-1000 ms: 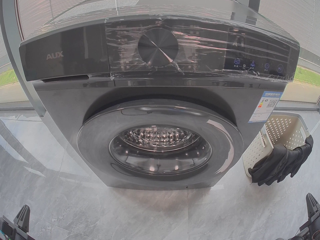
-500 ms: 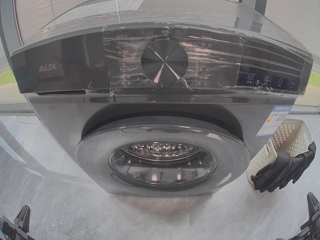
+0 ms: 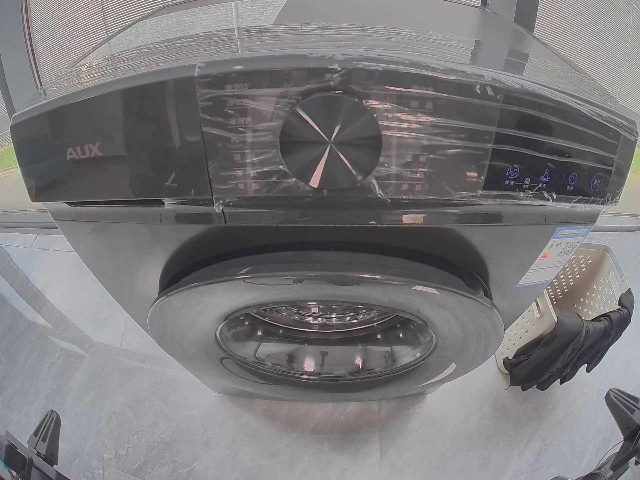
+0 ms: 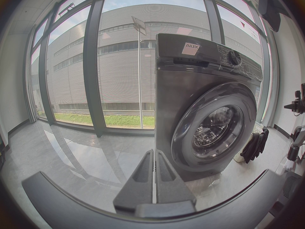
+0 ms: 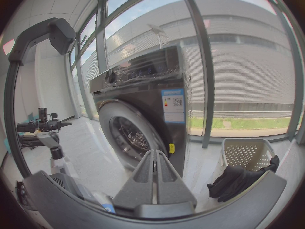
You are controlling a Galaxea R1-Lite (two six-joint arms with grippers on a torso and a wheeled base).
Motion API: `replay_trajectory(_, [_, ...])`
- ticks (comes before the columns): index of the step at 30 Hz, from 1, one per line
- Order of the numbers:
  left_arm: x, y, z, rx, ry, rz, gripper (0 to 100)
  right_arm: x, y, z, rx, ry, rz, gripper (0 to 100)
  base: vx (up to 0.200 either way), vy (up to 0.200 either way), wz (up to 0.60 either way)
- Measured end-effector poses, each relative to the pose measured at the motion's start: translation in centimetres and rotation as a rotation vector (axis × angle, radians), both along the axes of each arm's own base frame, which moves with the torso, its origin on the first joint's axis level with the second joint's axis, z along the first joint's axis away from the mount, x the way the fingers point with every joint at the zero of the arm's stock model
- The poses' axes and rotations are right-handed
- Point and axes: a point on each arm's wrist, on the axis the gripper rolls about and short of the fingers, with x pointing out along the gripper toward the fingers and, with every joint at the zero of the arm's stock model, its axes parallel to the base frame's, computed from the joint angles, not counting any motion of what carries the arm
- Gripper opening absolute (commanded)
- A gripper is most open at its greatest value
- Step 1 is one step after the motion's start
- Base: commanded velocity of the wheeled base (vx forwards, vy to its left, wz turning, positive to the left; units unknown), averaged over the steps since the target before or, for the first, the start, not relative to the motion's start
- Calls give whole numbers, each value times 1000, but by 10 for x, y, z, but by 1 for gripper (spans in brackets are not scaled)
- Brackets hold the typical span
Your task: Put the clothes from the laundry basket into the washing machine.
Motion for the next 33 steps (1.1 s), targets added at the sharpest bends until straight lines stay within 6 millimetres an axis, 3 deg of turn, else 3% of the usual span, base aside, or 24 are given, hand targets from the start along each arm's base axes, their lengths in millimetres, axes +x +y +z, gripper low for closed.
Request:
replay_trajectory(12, [0,0,0,1,0,0,0,78,9,21,-95,254,205,0,0,0,0])
replay_trajectory(19, [0,0,0,0,0,0,0,130,30,22,-104,318,302,0,0,0,0])
replay_trajectory(25, [0,0,0,-1,0,-1,0,158,53,17,-71,355,281,0,0,0,0])
replay_trajectory(26, [0,0,0,-1,0,-1,0,160,57,14,-66,376,276,100,0,0,0])
replay_trajectory(33, [0,0,0,-1,0,-2,0,161,62,9,-68,416,284,100,0,0,0])
